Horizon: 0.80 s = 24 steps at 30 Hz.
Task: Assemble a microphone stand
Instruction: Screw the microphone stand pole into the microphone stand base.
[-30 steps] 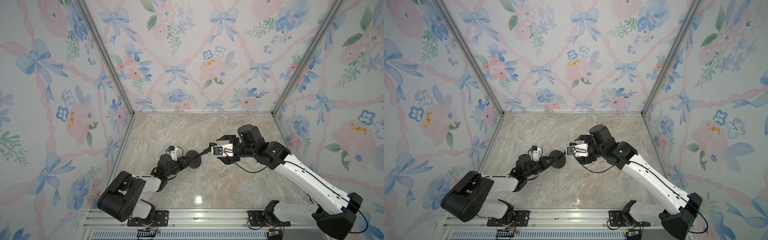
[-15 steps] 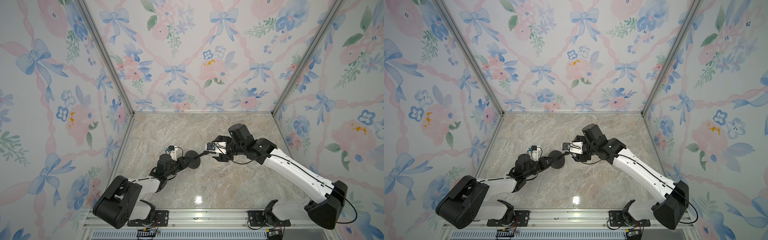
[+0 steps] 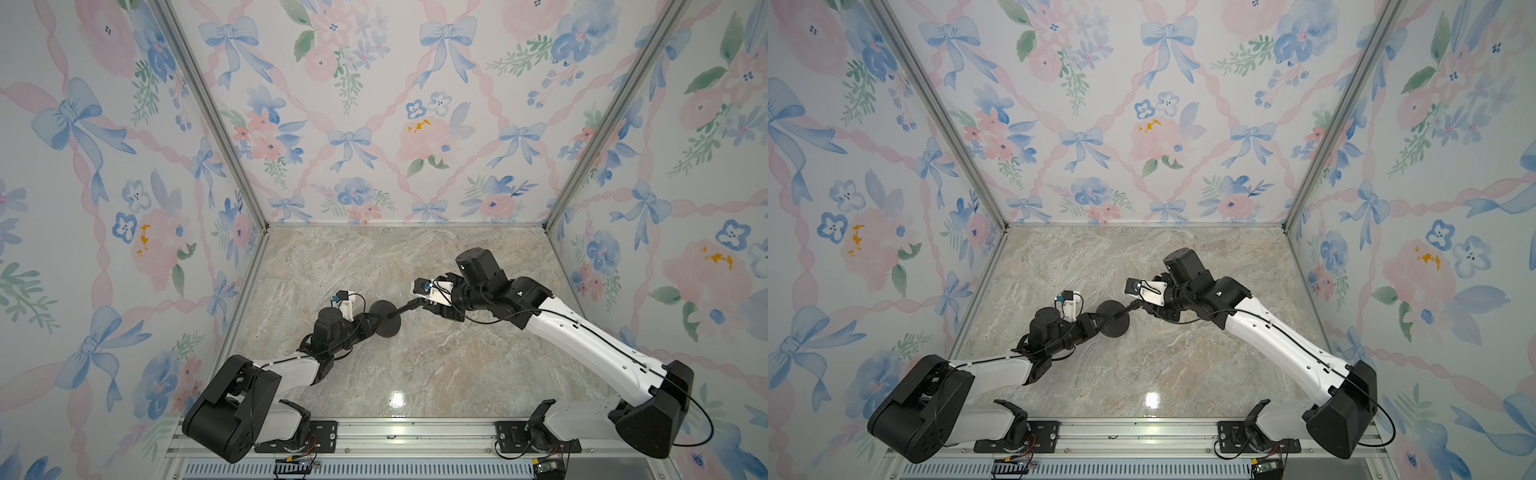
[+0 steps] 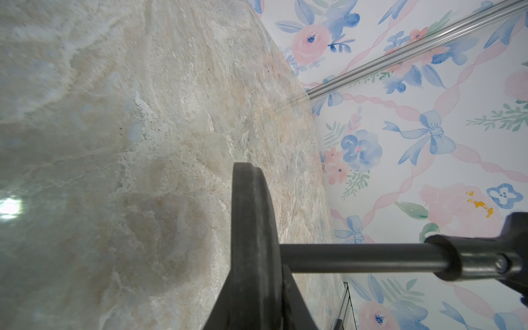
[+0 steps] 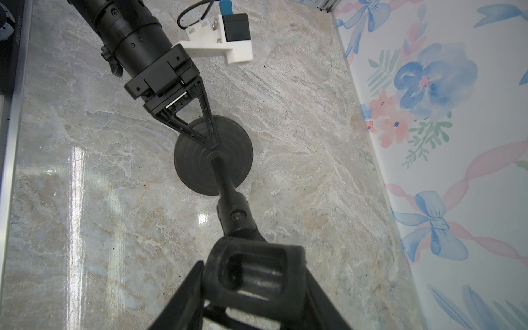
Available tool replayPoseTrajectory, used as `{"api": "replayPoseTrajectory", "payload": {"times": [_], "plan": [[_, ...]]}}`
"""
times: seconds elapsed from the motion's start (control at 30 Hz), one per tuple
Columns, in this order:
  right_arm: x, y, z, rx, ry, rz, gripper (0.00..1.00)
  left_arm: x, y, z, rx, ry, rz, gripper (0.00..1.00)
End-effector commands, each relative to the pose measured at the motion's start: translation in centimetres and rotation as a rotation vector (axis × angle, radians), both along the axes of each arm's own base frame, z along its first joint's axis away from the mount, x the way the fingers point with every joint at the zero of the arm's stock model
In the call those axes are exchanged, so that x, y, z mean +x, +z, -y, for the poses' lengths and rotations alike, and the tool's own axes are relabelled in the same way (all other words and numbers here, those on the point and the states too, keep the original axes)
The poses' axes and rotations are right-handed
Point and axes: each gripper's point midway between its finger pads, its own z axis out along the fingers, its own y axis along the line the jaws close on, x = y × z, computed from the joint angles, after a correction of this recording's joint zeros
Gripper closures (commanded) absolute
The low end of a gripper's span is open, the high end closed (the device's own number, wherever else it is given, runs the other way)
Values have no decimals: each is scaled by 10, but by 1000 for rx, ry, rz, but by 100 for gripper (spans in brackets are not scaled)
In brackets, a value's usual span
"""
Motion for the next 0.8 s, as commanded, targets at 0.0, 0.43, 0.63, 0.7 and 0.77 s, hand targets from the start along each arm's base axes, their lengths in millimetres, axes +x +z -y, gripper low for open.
{"api": "replayPoseTrajectory", "payload": {"times": [0.0, 0.43, 0.63, 0.7, 0.77], "plan": [[-5, -9, 1, 63, -120, -125, 54, 12, 51, 6, -83, -1, 152, 100], [-7, -6, 4, 259, -468, -446, 64, 11, 63, 2, -87, 15, 194, 100], [-7, -10, 6, 257, -579, -566, 62, 12, 63, -1, -80, 30, 203, 100], [-5, -12, 6, 252, -617, -602, 62, 12, 64, -2, -80, 35, 206, 100], [-3, -14, 6, 263, -658, -645, 62, 11, 63, -3, -79, 41, 205, 100]]}}
